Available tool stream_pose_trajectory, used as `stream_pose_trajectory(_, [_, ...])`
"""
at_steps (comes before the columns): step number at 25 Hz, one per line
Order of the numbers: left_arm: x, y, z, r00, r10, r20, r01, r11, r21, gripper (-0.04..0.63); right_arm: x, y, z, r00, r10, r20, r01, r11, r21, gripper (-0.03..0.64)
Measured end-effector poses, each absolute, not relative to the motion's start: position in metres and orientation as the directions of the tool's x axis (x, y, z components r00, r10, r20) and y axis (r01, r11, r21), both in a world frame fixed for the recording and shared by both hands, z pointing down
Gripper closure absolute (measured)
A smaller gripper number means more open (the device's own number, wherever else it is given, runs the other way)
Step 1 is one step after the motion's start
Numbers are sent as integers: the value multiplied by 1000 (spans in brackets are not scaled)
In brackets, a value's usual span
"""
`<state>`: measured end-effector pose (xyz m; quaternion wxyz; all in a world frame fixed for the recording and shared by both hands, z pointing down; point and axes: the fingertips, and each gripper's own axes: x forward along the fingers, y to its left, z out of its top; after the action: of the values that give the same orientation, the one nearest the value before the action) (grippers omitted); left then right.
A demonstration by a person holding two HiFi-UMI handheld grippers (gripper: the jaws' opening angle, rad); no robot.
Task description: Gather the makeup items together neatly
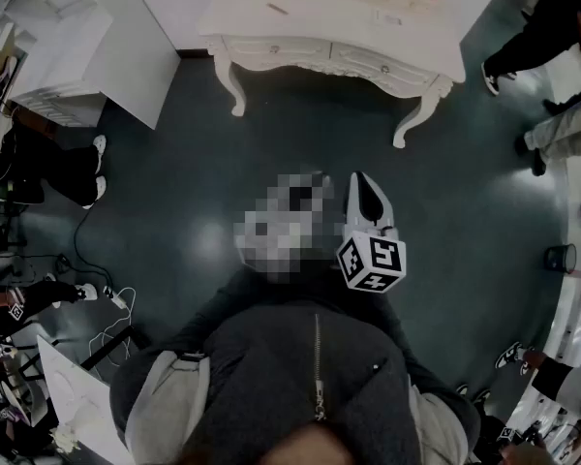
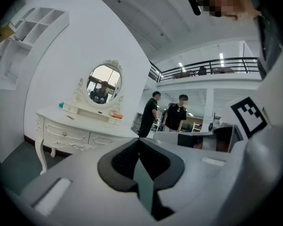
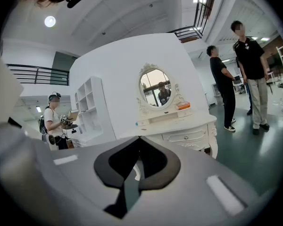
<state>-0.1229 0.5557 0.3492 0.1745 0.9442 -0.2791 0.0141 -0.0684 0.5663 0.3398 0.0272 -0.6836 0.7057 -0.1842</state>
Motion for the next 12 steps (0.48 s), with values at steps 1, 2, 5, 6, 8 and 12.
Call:
stream_pose_trajectory(1, [-121,558,350,844,-521,125,-532,-783,322,586,-67,567,340,-66,-975,214,-955,0,-297,614])
stream_pose_trajectory(2, [-119,560,351,844,-521,127,-532,-783,323,587,-66,568,340,-68,-974,214,-955,2,-296,614])
stream_pose_trajectory(5, [-116,562,352,842,-524,131,-535,-780,323,588,-63,570,341,-77,-973,217,-956,10,-294,614])
stream_pose_trajectory(6, [-115,562,352,840,-526,131,-538,-779,323,586,-63,569,341,-80,-973,218,-955,13,-295,614])
stream_pose_trajectory(8, [-114,561,351,836,-533,131,-544,-775,322,587,-61,569,341,-86,-973,217,-953,17,-301,614])
stream_pose_trajectory(12, [-111,564,355,834,-534,139,-548,-770,327,587,-56,569,343,-83,-974,213,-951,13,-310,614])
